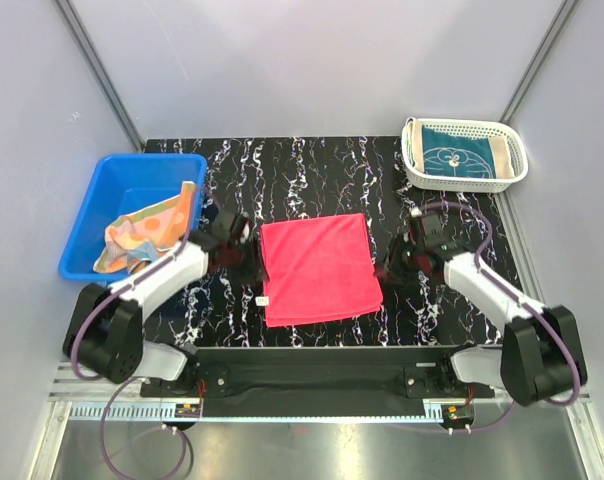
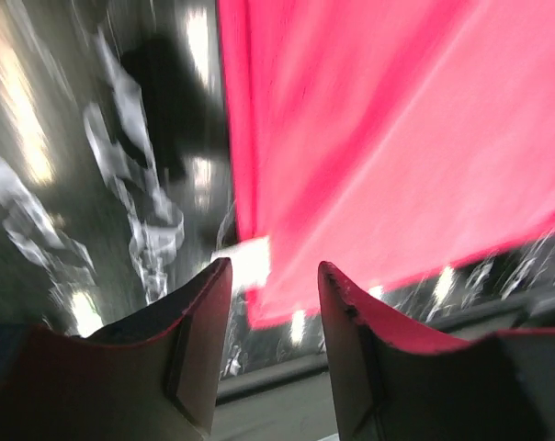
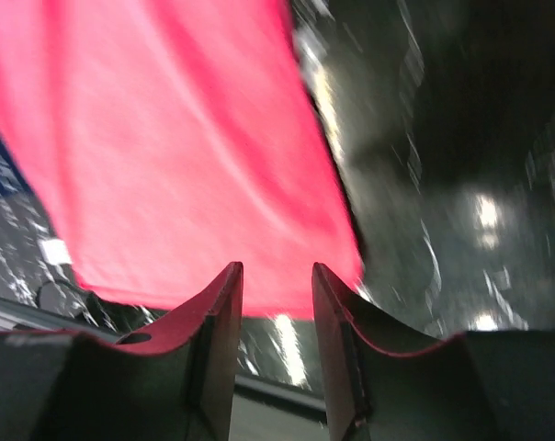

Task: Fold and stack the towels
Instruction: Fold the towel

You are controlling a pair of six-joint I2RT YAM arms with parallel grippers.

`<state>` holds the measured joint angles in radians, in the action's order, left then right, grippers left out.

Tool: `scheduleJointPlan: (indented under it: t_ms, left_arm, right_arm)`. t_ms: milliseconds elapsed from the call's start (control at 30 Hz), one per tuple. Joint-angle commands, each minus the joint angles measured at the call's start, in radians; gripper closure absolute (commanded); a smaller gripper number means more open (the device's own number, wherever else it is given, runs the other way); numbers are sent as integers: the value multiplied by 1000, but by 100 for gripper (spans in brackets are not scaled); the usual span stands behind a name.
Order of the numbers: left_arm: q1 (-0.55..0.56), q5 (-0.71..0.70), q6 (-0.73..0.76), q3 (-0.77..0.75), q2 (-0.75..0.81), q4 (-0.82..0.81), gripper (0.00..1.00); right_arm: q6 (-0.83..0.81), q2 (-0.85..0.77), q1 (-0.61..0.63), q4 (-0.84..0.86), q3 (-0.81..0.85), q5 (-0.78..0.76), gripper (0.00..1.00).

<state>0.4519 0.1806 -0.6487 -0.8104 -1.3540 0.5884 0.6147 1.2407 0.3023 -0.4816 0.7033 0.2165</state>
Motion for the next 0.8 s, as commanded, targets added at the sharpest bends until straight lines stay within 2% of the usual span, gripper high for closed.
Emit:
scheduleJointPlan:
  t_ms: [0, 133, 200, 367, 500, 600, 767]
  left_arm:
    - [-87, -83, 92, -220, -129, -9, 53]
    - [-130, -167, 188, -427, -308, -10, 51]
    - [-160, -149, 245, -537, -419, -1, 50]
    - [-202, -53, 337, -683, -609, 10, 48]
    - [-206, -55, 379, -762, -704, 25, 46]
    - [-209, -38, 392, -791, -752, 14, 47]
    - [-208, 22, 412, -814, -795, -15, 47]
  right_arm:
    - [-154, 133, 6, 113, 194, -22, 57]
    - [-340, 366, -12, 140, 390, 72, 55]
    - [-415, 445, -26, 123, 514, 98, 55]
    - [-503, 686, -60, 45, 752, 144, 55]
    - [-513, 813, -89, 8, 851, 167, 57]
    - [-520, 856, -103, 6, 890, 176, 60]
    - [-515, 895, -118, 23, 904, 221, 61]
